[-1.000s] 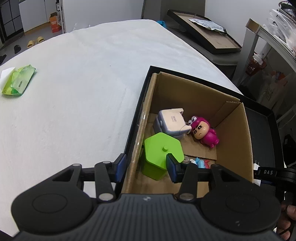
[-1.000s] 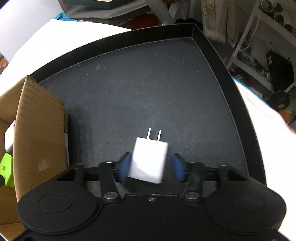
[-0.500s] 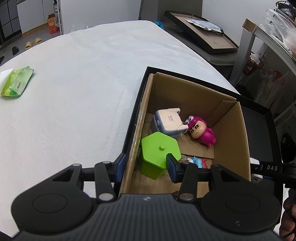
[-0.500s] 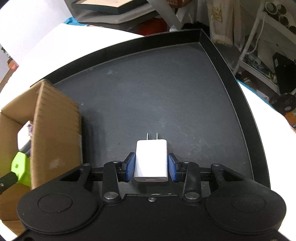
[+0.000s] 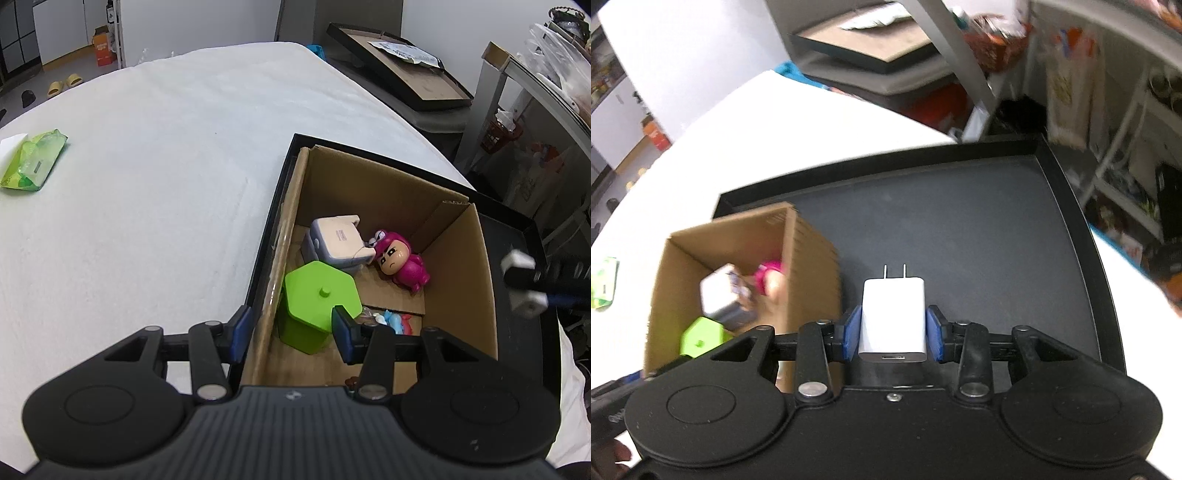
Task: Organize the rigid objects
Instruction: 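Carry the white charger into the cardboard box and open the right gripper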
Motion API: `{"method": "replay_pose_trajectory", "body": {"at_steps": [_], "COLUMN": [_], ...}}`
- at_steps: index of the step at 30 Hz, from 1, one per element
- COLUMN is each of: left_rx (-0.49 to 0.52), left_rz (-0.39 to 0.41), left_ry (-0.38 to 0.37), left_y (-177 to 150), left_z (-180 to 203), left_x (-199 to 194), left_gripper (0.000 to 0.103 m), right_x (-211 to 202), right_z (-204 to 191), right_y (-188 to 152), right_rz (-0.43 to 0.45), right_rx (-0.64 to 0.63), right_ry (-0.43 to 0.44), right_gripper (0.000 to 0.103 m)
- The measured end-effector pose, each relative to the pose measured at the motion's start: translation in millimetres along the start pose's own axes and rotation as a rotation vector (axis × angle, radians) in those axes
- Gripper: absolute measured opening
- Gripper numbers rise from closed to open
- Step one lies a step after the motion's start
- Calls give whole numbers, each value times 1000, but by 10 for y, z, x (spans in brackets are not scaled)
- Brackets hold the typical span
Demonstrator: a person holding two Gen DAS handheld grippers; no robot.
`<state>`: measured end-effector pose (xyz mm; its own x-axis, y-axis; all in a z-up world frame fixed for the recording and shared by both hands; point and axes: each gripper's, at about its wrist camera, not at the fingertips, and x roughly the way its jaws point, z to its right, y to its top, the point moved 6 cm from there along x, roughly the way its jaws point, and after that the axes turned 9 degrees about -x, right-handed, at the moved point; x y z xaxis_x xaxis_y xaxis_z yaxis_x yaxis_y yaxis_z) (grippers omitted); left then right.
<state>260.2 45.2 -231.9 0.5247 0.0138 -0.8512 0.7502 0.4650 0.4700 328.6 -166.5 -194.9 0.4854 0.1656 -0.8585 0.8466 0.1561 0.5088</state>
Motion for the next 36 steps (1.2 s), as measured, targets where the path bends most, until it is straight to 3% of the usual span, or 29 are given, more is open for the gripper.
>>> {"method": "replay_pose_trajectory", "body": {"at_steps": [9,20,30,36], "left_rx": [-25,-44,-69,-84], "left_rz": [1,-5,0,-6], "left_ry": [-36,-52,-49,-54], "left_y": [14,-10,1,5], "left_z": [-55,-115,-203,-256], "left_x": [-35,-24,-13,3], "left_gripper": [46,41,18,15], "right_x": [-242,-197,58,194], "right_z": [-314,-709,-936,-1031], "right_y": [210,246,176,106], "right_rz": [55,41,-13,-40], "right_rx": [-53,-88,-105,-116], "right_ry": [21,42,58,53], "right_gripper": [37,37,37,37]}}
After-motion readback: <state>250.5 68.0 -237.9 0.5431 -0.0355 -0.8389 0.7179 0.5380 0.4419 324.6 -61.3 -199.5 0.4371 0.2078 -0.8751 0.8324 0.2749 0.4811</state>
